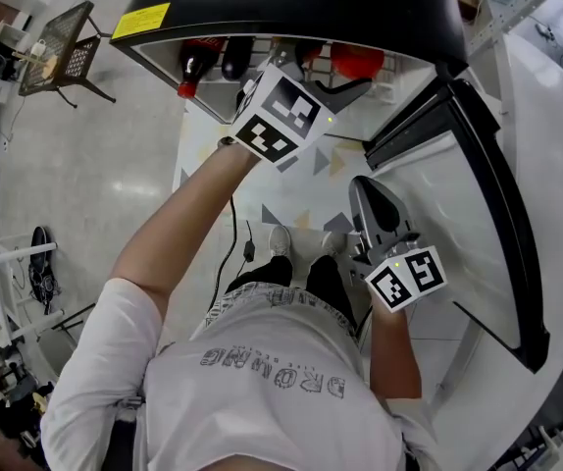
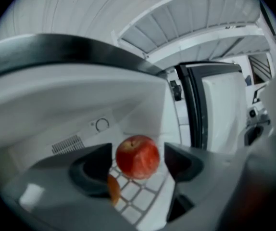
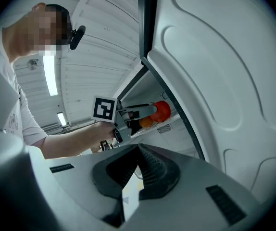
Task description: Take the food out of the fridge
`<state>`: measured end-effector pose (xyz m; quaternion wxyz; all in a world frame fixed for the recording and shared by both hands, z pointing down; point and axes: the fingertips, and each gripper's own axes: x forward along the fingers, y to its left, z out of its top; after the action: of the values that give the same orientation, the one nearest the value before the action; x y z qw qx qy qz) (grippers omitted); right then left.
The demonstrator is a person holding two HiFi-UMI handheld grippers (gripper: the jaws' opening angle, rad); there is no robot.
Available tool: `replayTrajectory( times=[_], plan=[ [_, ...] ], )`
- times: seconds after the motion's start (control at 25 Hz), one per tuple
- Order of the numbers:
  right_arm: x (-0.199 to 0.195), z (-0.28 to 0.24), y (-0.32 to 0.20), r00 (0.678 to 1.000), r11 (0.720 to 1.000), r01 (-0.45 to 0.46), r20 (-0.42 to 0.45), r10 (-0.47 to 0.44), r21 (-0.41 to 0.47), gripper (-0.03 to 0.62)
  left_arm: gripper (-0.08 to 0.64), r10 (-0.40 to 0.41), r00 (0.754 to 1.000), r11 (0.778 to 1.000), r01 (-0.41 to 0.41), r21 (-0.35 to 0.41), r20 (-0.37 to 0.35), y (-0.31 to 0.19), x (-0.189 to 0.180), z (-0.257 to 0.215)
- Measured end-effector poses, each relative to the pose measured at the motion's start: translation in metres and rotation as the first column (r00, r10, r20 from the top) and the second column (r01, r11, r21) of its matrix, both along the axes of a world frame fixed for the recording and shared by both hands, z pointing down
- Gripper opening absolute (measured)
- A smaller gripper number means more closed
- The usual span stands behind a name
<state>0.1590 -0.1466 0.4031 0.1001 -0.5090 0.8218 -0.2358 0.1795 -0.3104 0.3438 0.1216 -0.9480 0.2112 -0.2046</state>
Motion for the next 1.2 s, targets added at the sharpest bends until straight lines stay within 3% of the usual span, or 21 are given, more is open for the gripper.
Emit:
replayTrajectory(
  times=[0.36, 0.68, 1.2],
  plan=[
    [0.007, 0.001, 0.004, 1.0, 1.0, -0.024, 0.008, 0.024, -0.001, -0.011, 0.328, -0.036, 0.994, 0.998, 0.03, 0.056, 0.101, -0.003, 0.01, 0.01],
    [0.011, 0.007, 0.007, 0.999, 0.999, -0.042, 0.019, 0.042, -0.004, -0.011, 0.322, -0.07, 0.993, 0.995, 0.063, 0.079, 0.09, -0.006, 0.007, 0.011],
    [0.01, 0.005, 0.003, 0.998, 0.998, -0.054, 0.016, 0.054, 0.01, -0.011, 0.313, -0.058, 0.997, 0.994, 0.052, 0.094, 0.058, 0.006, -0.005, 0.0]
  ],
)
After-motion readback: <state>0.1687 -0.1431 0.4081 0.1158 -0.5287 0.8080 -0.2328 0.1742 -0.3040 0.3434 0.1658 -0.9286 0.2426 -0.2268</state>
